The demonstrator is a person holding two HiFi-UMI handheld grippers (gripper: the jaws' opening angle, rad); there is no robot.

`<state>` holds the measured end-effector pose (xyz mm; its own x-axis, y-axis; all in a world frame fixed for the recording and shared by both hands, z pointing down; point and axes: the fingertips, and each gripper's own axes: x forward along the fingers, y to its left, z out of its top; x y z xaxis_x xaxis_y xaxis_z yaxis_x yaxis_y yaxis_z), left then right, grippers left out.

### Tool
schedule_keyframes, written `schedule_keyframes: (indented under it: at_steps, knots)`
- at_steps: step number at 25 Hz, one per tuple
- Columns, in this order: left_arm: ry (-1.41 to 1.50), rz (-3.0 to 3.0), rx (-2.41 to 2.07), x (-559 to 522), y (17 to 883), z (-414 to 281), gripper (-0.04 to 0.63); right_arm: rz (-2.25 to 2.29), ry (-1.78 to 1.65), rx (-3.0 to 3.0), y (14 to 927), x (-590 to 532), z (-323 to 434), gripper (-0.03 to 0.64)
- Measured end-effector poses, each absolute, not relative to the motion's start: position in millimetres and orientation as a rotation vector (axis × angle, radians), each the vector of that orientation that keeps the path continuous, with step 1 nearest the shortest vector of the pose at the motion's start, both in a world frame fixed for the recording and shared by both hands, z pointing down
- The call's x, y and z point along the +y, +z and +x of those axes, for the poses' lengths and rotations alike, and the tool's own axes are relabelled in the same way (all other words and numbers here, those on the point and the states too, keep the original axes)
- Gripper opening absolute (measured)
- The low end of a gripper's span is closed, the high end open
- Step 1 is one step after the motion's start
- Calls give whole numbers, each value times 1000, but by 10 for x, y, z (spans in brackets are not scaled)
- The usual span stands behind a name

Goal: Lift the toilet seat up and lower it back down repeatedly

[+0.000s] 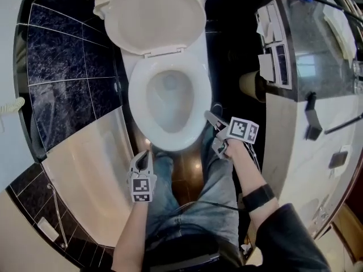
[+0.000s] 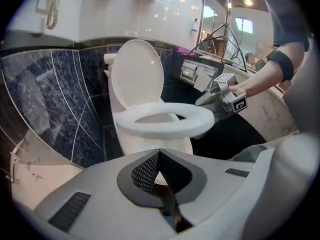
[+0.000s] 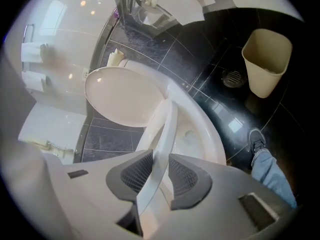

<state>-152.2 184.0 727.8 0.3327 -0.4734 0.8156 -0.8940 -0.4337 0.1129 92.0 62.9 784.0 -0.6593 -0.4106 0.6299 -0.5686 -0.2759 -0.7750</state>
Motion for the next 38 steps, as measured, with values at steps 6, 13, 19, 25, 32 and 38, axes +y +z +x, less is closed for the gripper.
schedule_keyframes:
  at_steps: [6,13,19,25,32,38]
  knots:
    - [864,1985,-1149,1713,7386,-1117,-2,1197,2065,-1831,7524,419,885,120]
    - [746,2001,-1270,1223,7081,-1008,-2,1209,2071,-1825,7364,305,888,123]
    - [720,1998,-1299,987,6832,-1020,-3,1218,2128,-1836,7187,155,892,127]
    - [672,2017,-1353,596,6507,-1043,-3,1278,2124,-1896,6839,-89,907,85]
    - [617,2072,-1449,-121,6012,-1074,-3,1311,1837,-2029,6271,-260,1092,-2]
    - [613,2146,-1535,-836,5703,-1095,-3,1229,1523,-2145,5979,-447,1133,0]
